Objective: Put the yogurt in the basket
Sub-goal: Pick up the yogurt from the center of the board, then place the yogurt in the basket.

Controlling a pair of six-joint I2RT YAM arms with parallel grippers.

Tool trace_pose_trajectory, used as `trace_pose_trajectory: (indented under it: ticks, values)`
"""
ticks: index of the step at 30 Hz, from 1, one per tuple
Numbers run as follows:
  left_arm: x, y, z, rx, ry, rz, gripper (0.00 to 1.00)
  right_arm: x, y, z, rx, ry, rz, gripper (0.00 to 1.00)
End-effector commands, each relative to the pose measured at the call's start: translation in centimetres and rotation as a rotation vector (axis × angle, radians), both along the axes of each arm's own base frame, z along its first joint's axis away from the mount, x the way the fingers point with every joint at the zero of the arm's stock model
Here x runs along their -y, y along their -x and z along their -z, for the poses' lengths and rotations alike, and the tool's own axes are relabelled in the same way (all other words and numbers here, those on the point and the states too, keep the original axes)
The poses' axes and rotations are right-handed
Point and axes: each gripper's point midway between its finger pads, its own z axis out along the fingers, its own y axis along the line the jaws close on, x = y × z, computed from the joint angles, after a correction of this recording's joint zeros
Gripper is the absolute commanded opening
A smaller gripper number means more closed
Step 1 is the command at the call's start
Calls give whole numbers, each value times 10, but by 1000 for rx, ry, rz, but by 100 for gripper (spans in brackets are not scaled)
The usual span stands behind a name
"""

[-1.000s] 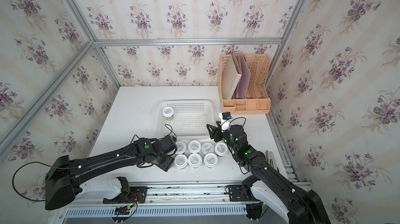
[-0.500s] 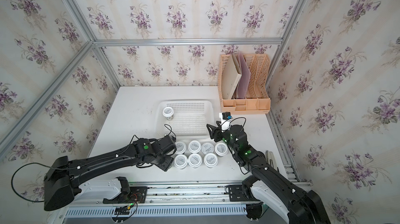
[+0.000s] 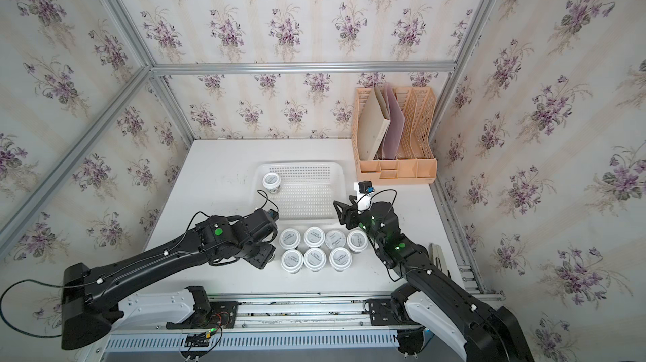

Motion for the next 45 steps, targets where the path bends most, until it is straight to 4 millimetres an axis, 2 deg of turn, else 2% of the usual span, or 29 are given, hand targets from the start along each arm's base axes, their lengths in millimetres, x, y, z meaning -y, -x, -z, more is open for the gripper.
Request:
trace_pose_trajectory:
  ticks: [1,7,14,19,24,32,39,45]
  values:
    - [-13,-4,-15,26,-54,16,68,-1,-1,-3,14,0,-5,68]
    - [-10,-28,-47,77,-38,25,68,-1,-1,-3,15,1,-5,69]
    - [1,-67,-85,139,-13,38,68,-2,-1,-3,12,2,-6,69]
    - [6,-99,-101,160,-16,41,69,-2,-1,-3,12,2,-7,69]
    - [11,-129,-95,140,-34,37,69,-2,-1,-3,13,1,-7,69]
    - [6,-171,-64,101,-29,-5,69,-2,-1,-3,12,2,-7,70]
    - [9,-198,-43,100,-19,-26,68,-2,-1,-3,12,2,-6,70]
    - [10,-212,-26,80,-22,-36,69,-2,-1,-3,12,2,-6,70]
